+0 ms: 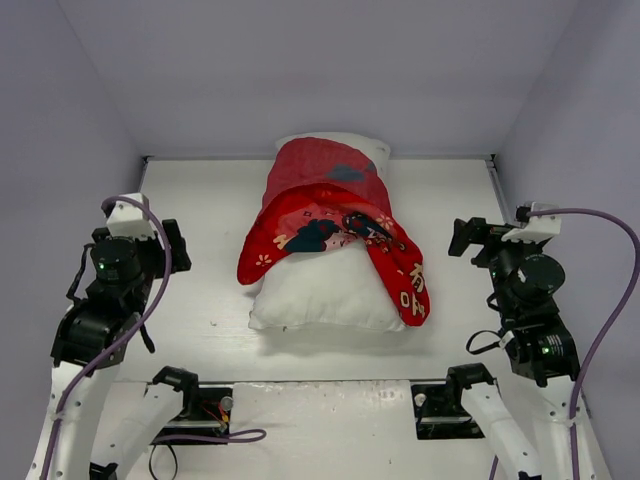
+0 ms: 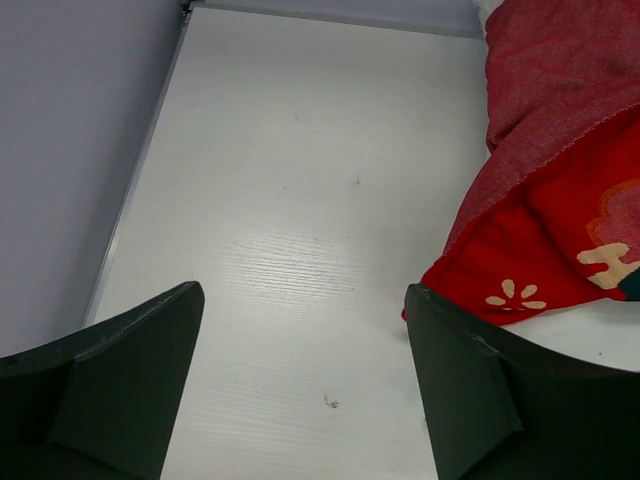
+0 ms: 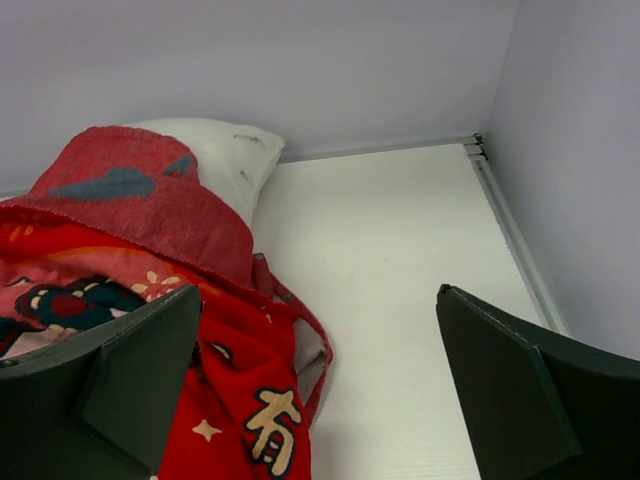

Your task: Put the pillow into the pillowcase

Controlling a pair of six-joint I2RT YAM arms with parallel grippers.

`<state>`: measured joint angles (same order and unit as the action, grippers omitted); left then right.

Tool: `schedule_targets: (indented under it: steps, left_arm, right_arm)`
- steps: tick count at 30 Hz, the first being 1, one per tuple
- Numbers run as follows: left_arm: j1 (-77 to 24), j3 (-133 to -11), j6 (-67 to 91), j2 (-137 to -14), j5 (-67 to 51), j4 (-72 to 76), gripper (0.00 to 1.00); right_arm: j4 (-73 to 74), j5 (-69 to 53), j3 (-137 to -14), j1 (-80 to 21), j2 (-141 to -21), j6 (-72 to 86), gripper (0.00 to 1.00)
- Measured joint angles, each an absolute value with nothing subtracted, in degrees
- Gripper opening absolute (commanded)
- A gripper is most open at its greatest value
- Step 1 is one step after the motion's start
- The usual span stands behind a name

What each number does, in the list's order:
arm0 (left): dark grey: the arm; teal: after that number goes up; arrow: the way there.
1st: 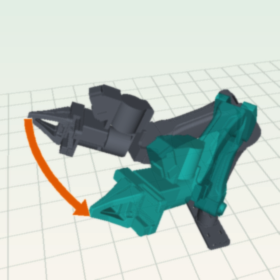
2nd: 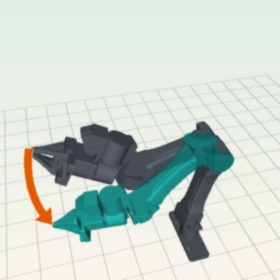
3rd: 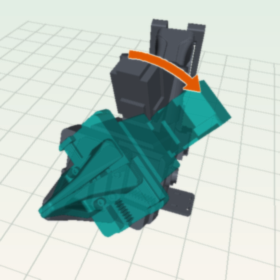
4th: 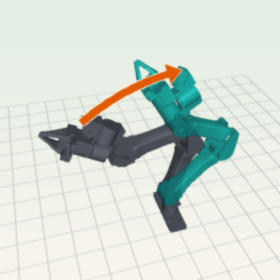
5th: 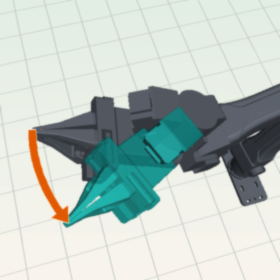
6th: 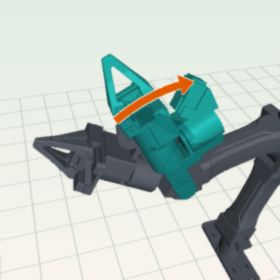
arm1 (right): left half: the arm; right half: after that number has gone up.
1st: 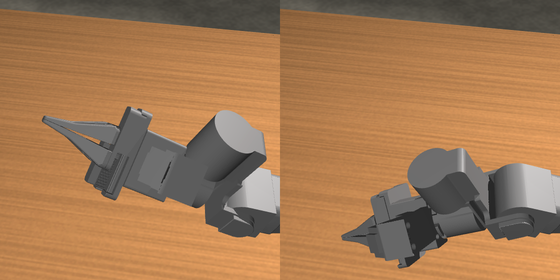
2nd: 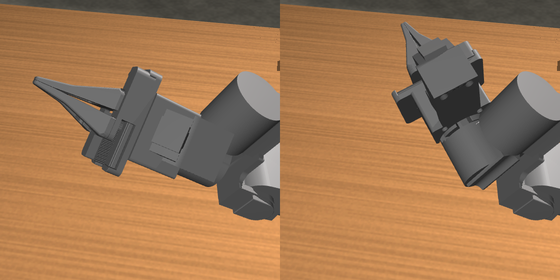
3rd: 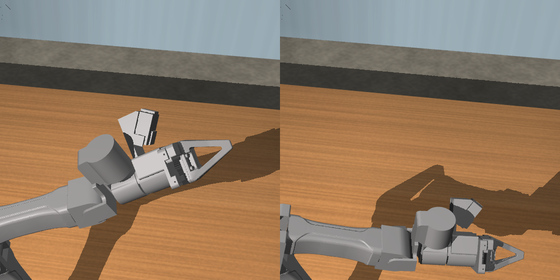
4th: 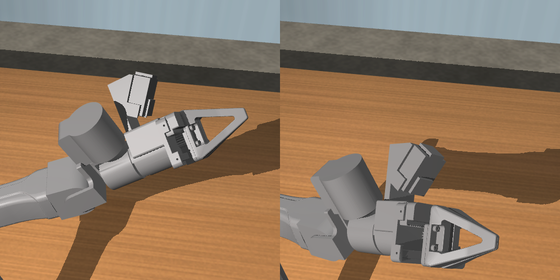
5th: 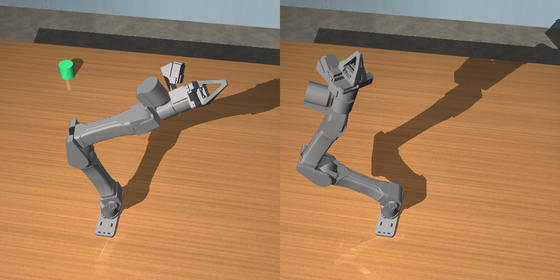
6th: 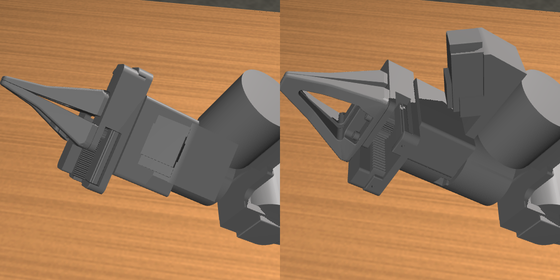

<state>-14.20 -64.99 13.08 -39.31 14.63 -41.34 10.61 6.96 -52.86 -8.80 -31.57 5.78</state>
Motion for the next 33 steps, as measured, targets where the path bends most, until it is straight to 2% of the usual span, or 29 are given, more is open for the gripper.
schedule_targets:
  steps: [8,16,20,26,27,28,29,31,33]
  left_arm:
    - [-15.1,-74.4,16.5,-51.6,6.7,-41.4,0.78]
    - [-28.1,-92.0,18.4,-80.3,1.8,-38.5,0.78]
    - [-31.8,-94.9,16.6,-91.2,-0.7,-36.2,0.78]
    - [-31.3,-97.3,11.1,-100.2,-1.6,-32.6,0.78]
    - [-31.0,-97.8,10.2,-101.2,-2.0,-31.7,0.69]
    - [-30.9,-98.2,9.5,-102.0,-2.6,-31.1,0.55]
    - [-30.7,-98.8,8.8,-102.7,-3.5,-30.9,0.34]
    - [-30.3,-100.5,7.8,-104.3,-5.5,-30.8,0.0]
    - [-29.9,-102.1,7.3,-105.5,-6.7,-30.9,0.0]
  right_arm:
    - [10.6,-1.4,-52.9,-8.8,-36.7,6.0,1.0]
    - [10.6,-7.9,-52.9,-9.1,-42.2,6.5,1.0]
    - [10.5,-10.9,-52.8,-9.1,-43.4,7.4,1.0]
    - [10.5,-15.6,-51.2,-9.1,-43.4,8.4,1.0]
    - [10.6,-16.2,-50.9,-9.1,-43.4,8.6,1.0]
    - [10.5,-16.8,-50.7,-9.1,-43.4,8.6,1.0]
    - [10.6,-17.3,-50.4,-9.1,-43.4,8.6,1.0]
    - [10.6,-18.0,-50.1,-9.1,-43.4,8.7,1.0]
    - [10.6,-18.6,-50.1,-9.1,-43.4,8.7,1.0]
